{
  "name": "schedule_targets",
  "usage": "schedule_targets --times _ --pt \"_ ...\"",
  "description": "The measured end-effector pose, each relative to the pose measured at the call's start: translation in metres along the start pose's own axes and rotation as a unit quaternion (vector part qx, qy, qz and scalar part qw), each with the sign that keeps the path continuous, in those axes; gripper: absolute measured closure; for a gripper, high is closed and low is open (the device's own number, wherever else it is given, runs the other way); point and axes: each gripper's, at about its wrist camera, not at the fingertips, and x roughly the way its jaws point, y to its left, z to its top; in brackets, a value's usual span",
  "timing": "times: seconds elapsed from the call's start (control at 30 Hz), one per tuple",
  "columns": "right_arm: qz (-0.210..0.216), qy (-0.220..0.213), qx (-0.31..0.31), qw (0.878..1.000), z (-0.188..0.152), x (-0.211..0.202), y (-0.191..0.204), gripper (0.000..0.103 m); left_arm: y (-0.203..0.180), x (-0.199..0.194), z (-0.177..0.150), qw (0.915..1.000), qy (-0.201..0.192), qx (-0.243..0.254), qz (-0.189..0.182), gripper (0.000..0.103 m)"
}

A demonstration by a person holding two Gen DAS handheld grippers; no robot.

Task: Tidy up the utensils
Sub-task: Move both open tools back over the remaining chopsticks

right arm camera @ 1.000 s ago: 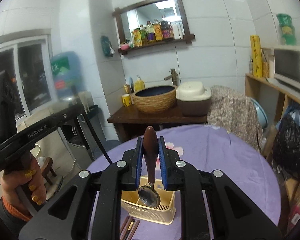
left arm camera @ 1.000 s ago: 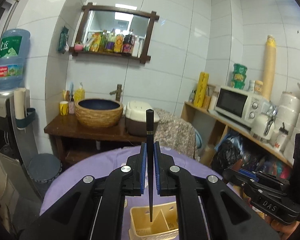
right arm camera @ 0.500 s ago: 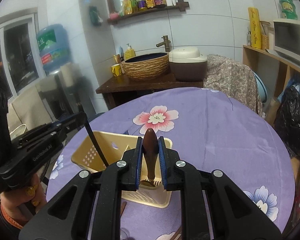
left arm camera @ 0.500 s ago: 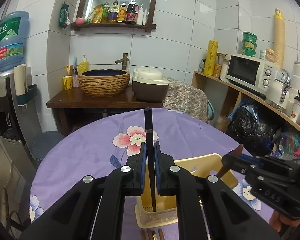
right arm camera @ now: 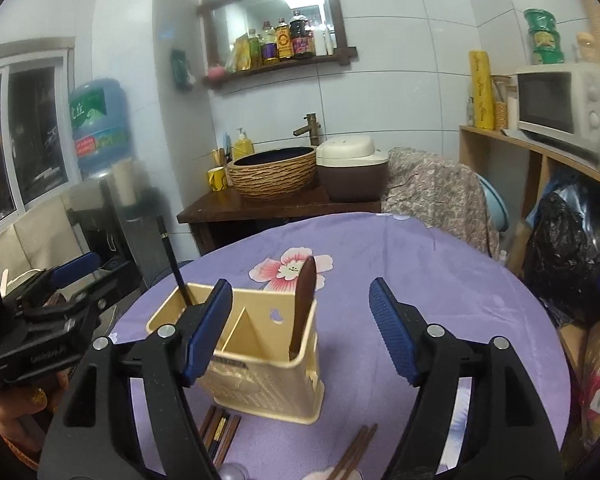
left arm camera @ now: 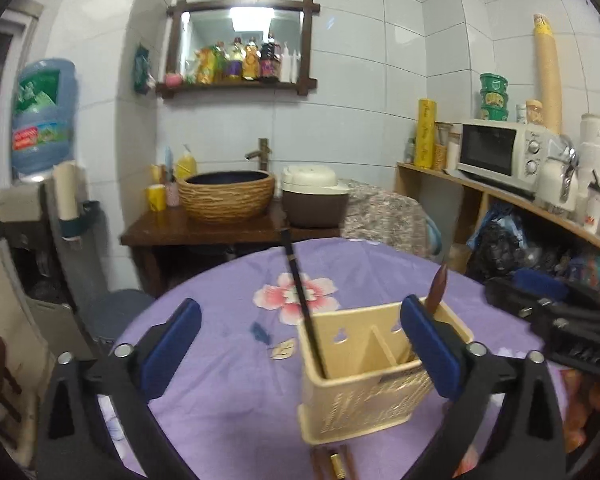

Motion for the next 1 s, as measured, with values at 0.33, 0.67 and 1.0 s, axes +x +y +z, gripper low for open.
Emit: schedule_targets --times 0.33,0.67,1.0 --pt "-0.051 0.055 0.001 0.997 -0.082 -0.036 -0.010 0.016 0.015 -0.037 -0.073 0.9965 0.050 0.000 0.067 0.005" --pt "-0.091 0.134 0.015 0.987 -0.154 -0.041 -0.027 0.016 0.009 -0.033 -0.127 0.9838 0.178 0.006 -0.018 0.033" --pt "-0.083 0.144 0.009 0.986 -0.158 -0.044 -0.021 0.016 -0.014 -0.025 -0.160 0.9690 0.240 0.017 -0.055 0.064"
